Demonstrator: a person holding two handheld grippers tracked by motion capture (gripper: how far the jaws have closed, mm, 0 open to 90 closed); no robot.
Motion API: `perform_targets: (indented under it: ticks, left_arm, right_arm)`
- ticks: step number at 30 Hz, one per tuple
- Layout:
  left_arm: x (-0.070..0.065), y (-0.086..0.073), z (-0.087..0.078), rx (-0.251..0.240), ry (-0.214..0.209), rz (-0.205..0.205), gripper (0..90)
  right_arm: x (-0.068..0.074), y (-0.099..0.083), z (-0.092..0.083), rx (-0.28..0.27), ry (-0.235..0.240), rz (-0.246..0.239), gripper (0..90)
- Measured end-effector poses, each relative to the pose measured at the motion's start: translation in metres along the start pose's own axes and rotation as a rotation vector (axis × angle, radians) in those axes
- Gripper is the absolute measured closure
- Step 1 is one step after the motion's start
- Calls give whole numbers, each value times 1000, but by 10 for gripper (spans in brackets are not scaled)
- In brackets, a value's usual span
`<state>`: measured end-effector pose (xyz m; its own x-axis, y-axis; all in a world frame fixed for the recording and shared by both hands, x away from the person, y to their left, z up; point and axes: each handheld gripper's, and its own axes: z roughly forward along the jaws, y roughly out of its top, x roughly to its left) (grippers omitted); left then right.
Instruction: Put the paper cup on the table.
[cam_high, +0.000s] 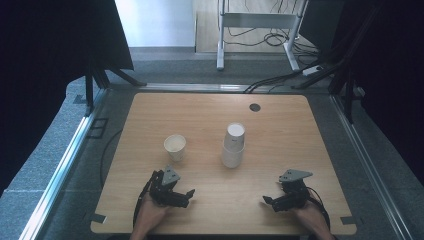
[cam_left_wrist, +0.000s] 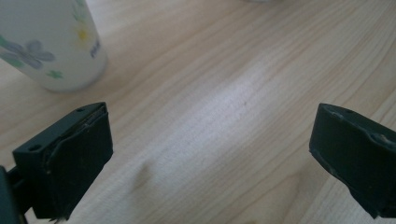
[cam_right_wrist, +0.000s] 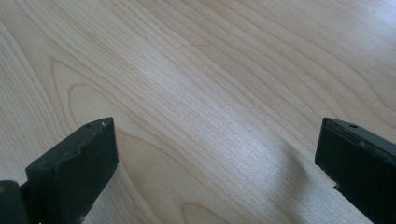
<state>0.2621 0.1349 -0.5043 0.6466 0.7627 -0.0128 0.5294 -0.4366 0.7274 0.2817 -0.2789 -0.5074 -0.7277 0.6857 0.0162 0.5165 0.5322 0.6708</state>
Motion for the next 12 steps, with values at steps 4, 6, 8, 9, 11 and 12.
perform_targets:
  ticks: [4,6,8,9,11,12]
  left_arm:
    - [-4,-3,4,37,7,7,0]
    - [-5,-4,5,50,7,9,0]
    - [-6,-5,6,61,6,7,0]
    - [-6,-5,6,61,6,3,0]
    - [-6,-5,6,62,1,-8,0]
    - [-6,-5,6,65,6,-11,0]
  right_arm:
    - [0,-1,2,16,2,-4,0]
    - [0,-2,3,26,2,-7,0]
    - [0,-2,4,32,3,-12,0]
    - [0,-2,4,34,3,-11,0]
    - [0,-2,4,31,1,-12,0]
    - [0,-2,3,30,-1,-14,0]
